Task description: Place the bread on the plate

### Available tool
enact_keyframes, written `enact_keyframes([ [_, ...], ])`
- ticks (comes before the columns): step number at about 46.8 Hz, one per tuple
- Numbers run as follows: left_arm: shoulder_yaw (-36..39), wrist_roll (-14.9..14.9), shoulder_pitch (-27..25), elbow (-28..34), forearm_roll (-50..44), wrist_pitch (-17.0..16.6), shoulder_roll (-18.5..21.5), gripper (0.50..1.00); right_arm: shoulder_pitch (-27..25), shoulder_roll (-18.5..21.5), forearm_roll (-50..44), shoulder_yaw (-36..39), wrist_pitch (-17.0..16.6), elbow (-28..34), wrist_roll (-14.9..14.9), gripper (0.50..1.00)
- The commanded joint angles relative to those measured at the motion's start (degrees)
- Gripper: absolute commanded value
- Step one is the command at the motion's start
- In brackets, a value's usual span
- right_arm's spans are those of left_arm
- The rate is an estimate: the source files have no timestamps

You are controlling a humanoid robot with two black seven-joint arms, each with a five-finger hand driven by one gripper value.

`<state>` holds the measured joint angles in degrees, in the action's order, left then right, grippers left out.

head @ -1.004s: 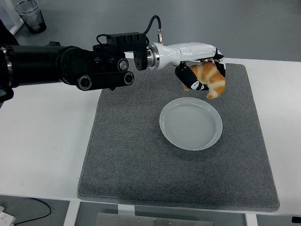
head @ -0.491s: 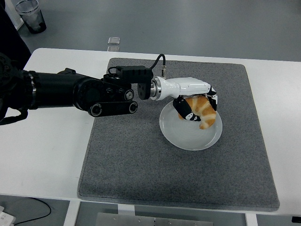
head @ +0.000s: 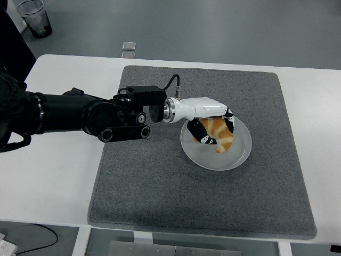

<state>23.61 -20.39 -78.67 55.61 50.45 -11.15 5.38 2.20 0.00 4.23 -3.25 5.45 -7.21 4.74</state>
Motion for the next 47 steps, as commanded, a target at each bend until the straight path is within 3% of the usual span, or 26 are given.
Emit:
enact_keyframes([
  [1,-0.05,0.00,0.10,-0.24,0.00,-0.01,-0.20,0.500,0.00,0.00,-0.01,0.00,0.00,0.00,0.00,0.952],
  [47,0.74,0.09,2.21,-2.52,0.00,-0.01,-2.04,0.500,0.00,0.00,-0.01,0.00,0.00,0.00,0.00,0.952],
])
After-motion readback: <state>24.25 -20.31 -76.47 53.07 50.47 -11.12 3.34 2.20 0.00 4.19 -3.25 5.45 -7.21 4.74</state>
